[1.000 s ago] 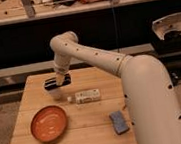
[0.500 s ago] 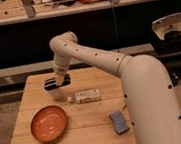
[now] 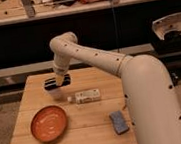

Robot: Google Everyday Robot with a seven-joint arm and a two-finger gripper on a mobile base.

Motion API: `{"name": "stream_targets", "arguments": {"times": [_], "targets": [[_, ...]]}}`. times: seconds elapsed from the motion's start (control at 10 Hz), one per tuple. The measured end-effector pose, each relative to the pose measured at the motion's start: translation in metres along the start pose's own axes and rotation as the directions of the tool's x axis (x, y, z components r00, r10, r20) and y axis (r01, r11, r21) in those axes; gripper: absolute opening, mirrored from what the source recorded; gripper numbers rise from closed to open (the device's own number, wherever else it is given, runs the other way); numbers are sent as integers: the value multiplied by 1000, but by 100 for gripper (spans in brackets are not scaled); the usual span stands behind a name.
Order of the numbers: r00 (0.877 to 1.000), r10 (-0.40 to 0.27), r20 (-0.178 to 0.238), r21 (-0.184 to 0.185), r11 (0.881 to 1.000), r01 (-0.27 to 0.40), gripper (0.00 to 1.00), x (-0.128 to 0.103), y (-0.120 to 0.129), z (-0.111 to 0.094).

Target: Place the eraser in the ceramic cup

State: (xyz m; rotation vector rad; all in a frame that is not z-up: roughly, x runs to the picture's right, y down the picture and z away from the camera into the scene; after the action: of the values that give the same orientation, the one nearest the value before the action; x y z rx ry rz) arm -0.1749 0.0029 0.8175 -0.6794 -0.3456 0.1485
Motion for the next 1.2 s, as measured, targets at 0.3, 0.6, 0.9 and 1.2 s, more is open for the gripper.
{"name": "stream_targets", "arguments": {"times": [0.3,0.6,0.9,1.2], "targets": [[1000,5,0,3,1000,-5,19,1,0,0],[1000,12,1,9,1000,-12,14,1,-1,0],[1000,16,2,9,1000,-16,20,2,-1,1],[1000,21,3,10,1000,-21,20,3,-1,1]]}}
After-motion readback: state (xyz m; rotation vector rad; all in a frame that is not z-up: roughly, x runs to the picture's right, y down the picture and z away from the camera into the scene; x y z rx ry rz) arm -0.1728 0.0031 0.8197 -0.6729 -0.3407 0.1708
